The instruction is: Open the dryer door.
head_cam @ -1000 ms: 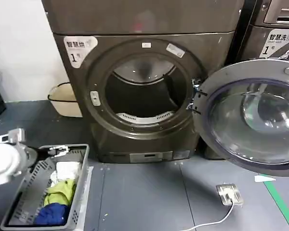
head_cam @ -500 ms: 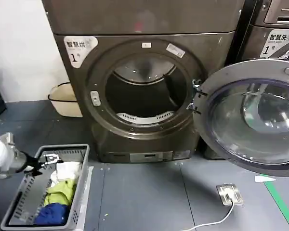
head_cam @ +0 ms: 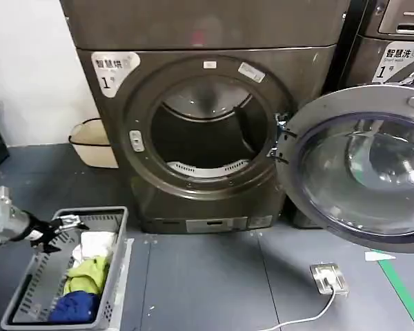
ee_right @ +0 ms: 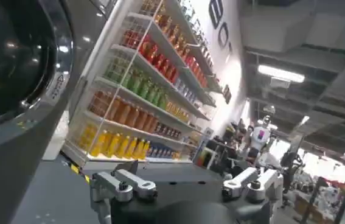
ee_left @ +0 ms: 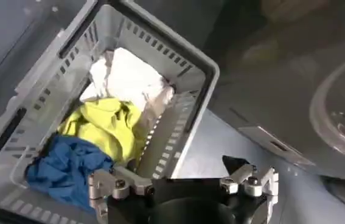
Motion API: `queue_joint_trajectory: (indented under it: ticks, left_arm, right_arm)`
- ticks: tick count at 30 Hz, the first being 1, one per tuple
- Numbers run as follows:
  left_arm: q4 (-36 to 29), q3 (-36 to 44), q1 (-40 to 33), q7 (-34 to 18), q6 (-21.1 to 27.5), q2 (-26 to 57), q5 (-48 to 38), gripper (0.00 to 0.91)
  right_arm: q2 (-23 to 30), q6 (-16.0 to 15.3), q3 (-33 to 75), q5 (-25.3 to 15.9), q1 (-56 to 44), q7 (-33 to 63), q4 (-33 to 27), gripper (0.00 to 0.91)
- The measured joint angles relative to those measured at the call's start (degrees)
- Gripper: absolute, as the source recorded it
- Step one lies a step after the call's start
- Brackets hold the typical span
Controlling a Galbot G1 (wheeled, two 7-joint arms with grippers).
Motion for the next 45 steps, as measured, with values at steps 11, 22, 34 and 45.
queue_joint_trajectory:
  ticks: [11, 22, 34, 45]
  left_arm:
    - [0.35, 0.00, -0.12, -0.30, 0.01, -0.09, -0.04, 0.907]
    - [0.03, 0.10, 0.17, -0.06, 0.02, -0.33, 2.80, 0.907]
    - [0.03, 0.03, 0.53, -0.03, 0.02, -0.38, 3.13, 0.907]
    - [-0.14, -0.02, 0.90, 0.02, 0.02, -0.44, 4.10, 0.907]
  right_arm:
    - [0.53, -0.21, 0.57, 0.73, -0.19, -0.89, 0.44, 0.907]
    - [0.62, 0.11, 0.72, 0.84, -0.21, -1.10, 0.45, 0.907]
    - [0.61, 0.33, 1.32, 0.41, -0.19, -1.38, 0.26, 0.907]
    - [0.79, 0.63, 1.40, 0.41, -0.14, -1.55, 0.33, 0.907]
